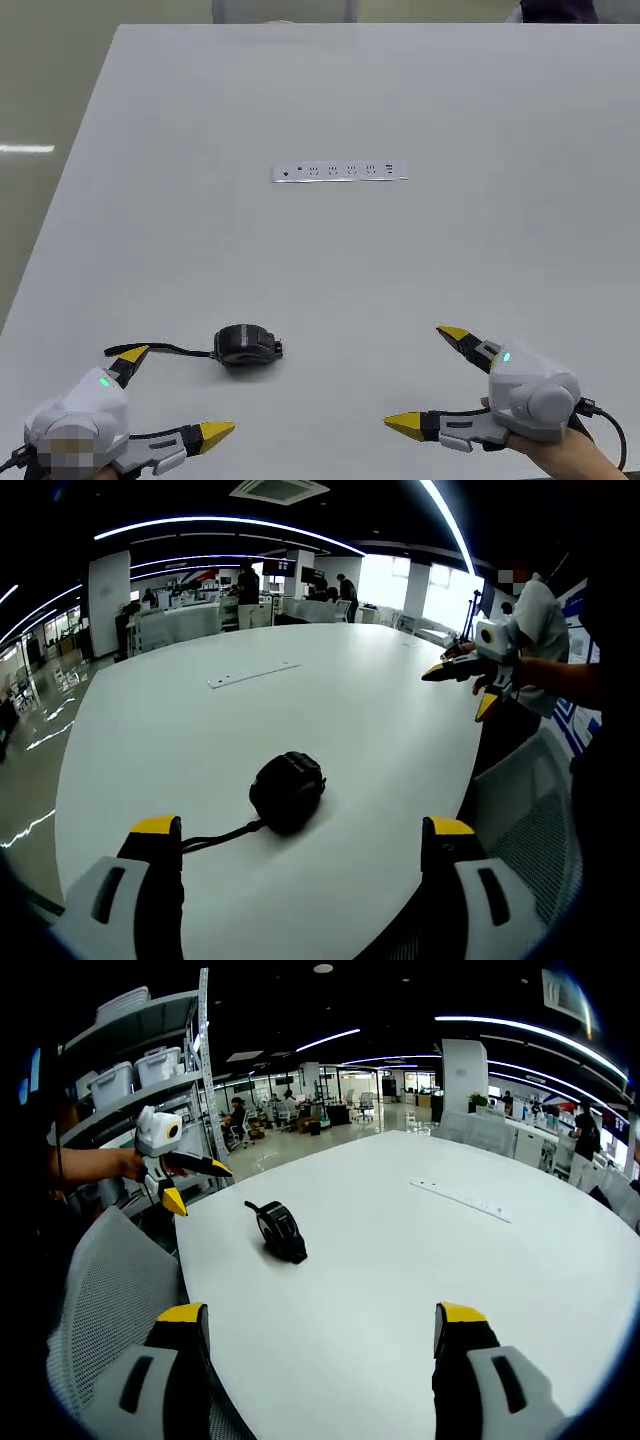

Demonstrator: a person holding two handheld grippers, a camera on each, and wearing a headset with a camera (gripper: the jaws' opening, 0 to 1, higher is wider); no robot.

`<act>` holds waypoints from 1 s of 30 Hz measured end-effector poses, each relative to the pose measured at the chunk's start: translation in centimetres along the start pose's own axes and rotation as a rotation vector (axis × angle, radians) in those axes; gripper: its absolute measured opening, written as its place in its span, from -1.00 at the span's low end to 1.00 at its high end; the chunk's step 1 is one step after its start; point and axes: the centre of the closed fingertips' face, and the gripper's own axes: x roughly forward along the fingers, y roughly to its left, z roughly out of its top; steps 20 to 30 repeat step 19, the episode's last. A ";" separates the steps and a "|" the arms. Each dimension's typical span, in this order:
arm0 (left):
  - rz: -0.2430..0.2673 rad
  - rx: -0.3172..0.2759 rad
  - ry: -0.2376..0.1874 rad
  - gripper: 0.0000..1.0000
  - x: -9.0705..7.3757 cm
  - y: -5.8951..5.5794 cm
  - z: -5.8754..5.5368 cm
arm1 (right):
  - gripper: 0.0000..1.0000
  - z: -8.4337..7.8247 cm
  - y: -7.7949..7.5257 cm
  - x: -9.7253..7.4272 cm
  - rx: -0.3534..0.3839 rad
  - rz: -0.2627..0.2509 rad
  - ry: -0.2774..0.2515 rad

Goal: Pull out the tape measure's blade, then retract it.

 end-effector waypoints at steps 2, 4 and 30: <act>0.000 0.003 -0.003 0.98 0.0 0.0 0.1 | 0.89 0.1 0.0 0.0 0.000 0.001 -0.002; 0.000 0.007 -0.009 0.98 0.0 0.0 0.2 | 0.89 0.1 -0.1 0.1 -0.004 0.002 -0.002; 0.002 0.000 -0.007 0.98 0.1 0.0 0.1 | 0.88 0.4 0.0 0.3 -0.011 0.005 -0.004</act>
